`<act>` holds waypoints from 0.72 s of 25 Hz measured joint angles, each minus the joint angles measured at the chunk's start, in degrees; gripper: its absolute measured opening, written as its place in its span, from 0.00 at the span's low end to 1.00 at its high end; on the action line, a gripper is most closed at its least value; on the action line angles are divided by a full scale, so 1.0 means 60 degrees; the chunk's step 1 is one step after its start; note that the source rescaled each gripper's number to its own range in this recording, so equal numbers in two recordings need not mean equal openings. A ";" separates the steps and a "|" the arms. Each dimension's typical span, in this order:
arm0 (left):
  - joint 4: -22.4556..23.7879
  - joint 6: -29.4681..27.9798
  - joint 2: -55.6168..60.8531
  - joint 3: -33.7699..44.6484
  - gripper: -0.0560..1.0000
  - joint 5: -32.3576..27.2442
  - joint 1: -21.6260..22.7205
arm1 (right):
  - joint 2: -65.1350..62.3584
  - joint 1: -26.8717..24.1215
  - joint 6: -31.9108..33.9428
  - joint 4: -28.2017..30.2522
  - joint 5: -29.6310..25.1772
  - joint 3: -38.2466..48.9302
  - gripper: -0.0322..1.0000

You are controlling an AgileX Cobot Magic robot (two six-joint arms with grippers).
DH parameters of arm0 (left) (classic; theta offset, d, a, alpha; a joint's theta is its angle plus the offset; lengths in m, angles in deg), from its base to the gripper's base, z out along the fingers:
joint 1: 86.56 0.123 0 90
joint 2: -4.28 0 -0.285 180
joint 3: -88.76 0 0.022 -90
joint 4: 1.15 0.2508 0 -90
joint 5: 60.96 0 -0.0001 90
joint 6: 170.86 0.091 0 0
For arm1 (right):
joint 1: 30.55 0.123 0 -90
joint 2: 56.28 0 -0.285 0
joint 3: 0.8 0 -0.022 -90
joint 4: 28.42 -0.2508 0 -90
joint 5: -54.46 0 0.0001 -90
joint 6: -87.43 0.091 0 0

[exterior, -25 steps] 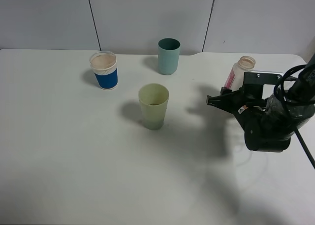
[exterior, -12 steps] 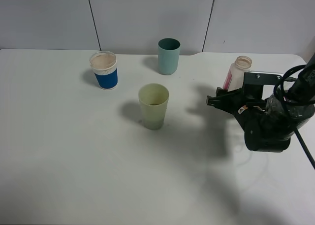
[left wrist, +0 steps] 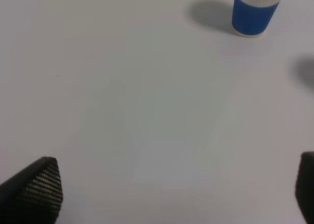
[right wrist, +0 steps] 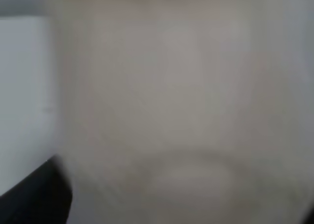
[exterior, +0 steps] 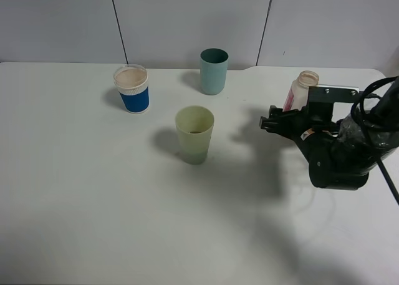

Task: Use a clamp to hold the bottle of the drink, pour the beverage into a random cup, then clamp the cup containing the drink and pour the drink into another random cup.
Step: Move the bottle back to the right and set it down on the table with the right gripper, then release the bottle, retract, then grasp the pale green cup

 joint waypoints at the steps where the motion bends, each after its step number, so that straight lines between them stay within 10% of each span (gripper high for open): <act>1: 0.0000 0.0000 0.0000 0.0000 1.00 0.0000 0.0000 | -0.0175 0.0000 -0.0071 -0.0042 -0.0148 0.0000 0.65; 18: 0.0000 0.0000 0.0000 0.0000 1.00 0.0000 0.0000 | -0.3020 0.0113 -0.2454 -0.1456 -0.2597 0.0021 0.68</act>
